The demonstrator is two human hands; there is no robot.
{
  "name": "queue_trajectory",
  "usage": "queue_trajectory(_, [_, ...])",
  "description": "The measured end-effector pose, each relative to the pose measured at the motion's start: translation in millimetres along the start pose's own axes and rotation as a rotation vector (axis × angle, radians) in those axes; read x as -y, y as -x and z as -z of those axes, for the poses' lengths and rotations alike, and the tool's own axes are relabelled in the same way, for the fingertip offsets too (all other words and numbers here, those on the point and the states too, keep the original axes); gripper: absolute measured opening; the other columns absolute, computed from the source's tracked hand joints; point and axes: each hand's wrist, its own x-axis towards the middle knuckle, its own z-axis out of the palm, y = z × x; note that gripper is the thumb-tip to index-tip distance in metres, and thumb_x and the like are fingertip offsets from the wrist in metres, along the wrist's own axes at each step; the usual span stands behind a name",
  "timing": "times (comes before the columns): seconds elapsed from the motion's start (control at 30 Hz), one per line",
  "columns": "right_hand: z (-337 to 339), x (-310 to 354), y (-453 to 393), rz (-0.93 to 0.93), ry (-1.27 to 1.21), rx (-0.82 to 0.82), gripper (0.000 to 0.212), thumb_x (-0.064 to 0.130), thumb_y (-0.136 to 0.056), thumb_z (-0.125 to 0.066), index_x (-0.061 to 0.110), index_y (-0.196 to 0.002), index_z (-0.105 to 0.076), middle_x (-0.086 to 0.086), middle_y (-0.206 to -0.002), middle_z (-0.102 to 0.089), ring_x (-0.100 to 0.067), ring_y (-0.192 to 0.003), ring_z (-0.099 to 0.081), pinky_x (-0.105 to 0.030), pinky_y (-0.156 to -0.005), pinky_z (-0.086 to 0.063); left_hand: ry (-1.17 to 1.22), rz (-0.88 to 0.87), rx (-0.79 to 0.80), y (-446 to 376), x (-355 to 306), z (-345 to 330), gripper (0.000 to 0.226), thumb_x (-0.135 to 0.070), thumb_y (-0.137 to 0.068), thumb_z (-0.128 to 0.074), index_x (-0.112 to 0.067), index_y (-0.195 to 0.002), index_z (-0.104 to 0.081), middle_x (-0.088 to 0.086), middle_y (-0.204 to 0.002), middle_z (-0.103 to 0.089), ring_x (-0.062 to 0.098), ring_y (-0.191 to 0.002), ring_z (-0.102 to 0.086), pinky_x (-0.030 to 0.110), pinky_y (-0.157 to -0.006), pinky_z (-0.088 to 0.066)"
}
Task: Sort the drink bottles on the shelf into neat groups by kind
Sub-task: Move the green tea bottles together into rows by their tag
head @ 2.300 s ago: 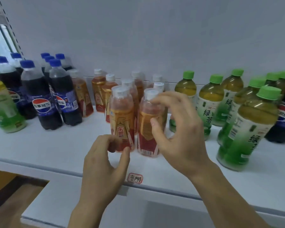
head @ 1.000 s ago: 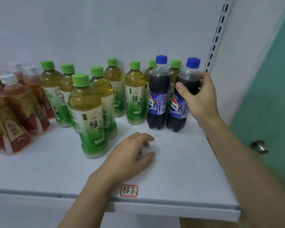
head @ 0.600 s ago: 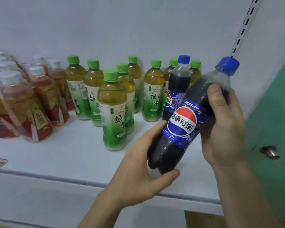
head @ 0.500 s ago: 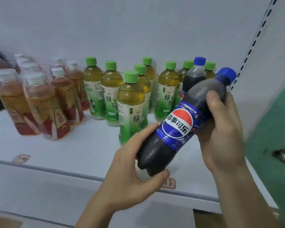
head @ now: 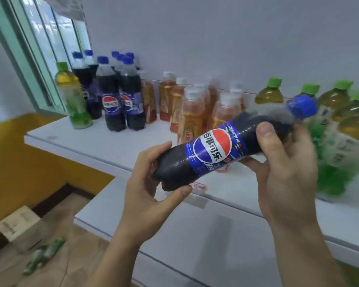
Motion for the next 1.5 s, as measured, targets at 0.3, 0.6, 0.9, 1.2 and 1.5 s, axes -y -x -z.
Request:
queue_trajectory(0.3, [-174, -53, -45, 0.126, 0.207, 0.173, 0.056, 0.023, -0.085, -0.080, 0.033, -0.130, -0.048, 0.019, -0.112, -0.069, -0.007, -0.108, -0.069, -0.025, -0.085, -0.059, -0.363, 0.211, -0.149, -62, 53, 119, 0.071, -0.028, -0.075, -0.090, -0.043, -0.131, -0.049, -0.028, -0.122, -0.059, -0.001, -0.115, -0.061, 0.010, -0.086, -0.052])
queue_trajectory(0.6, [-255, -137, -102, 0.084, 0.549, 0.276, 0.062, 0.030, -0.084, -0.081, 0.030, -0.139, -0.052, 0.015, -0.125, -0.061, -0.012, -0.117, -0.060, -0.044, -0.101, -0.054, -0.703, 0.472, -0.009, -128, 130, 141, 0.066, -0.044, -0.077, -0.083, -0.027, -0.129, -0.046, -0.003, -0.130, -0.064, 0.018, -0.112, -0.062, 0.029, -0.087, -0.052])
queue_trajectory(0.9, [-263, -157, -111, 0.039, 0.651, 0.218, 0.069, 0.030, -0.083, -0.083, 0.031, -0.143, -0.048, 0.014, -0.133, -0.059, -0.010, -0.122, -0.057, -0.044, -0.103, -0.053, -0.789, 0.424, 0.050, -143, 150, 148, 0.062, -0.049, -0.077, -0.080, -0.023, -0.125, -0.051, -0.001, -0.123, -0.064, 0.016, -0.103, -0.059, 0.029, -0.079, -0.048])
queue_trajectory(1.2, [-348, -157, -82, 0.574, 0.596, 0.092, 0.033, 0.017, -0.089, -0.069, 0.010, -0.119, -0.059, -0.002, -0.108, -0.060, -0.010, -0.093, -0.057, -0.018, -0.079, -0.050, -1.024, 0.386, 0.176, -138, 144, 245, 0.054, -0.058, -0.087, -0.066, -0.032, -0.133, -0.054, -0.008, -0.126, -0.064, 0.014, -0.109, -0.061, 0.037, -0.091, -0.055])
queue_trajectory(1.5, [-464, -209, -127, 0.108, 0.859, 0.492, 0.046, 0.024, -0.099, -0.064, 0.021, -0.141, -0.047, 0.000, -0.136, -0.055, -0.015, -0.118, -0.053, -0.042, -0.107, -0.048, -1.065, 0.285, 0.164, -130, 156, 366, 0.050, -0.054, -0.090, -0.064, -0.031, -0.133, -0.058, -0.006, -0.134, -0.060, 0.013, -0.116, -0.059, 0.040, -0.097, -0.056])
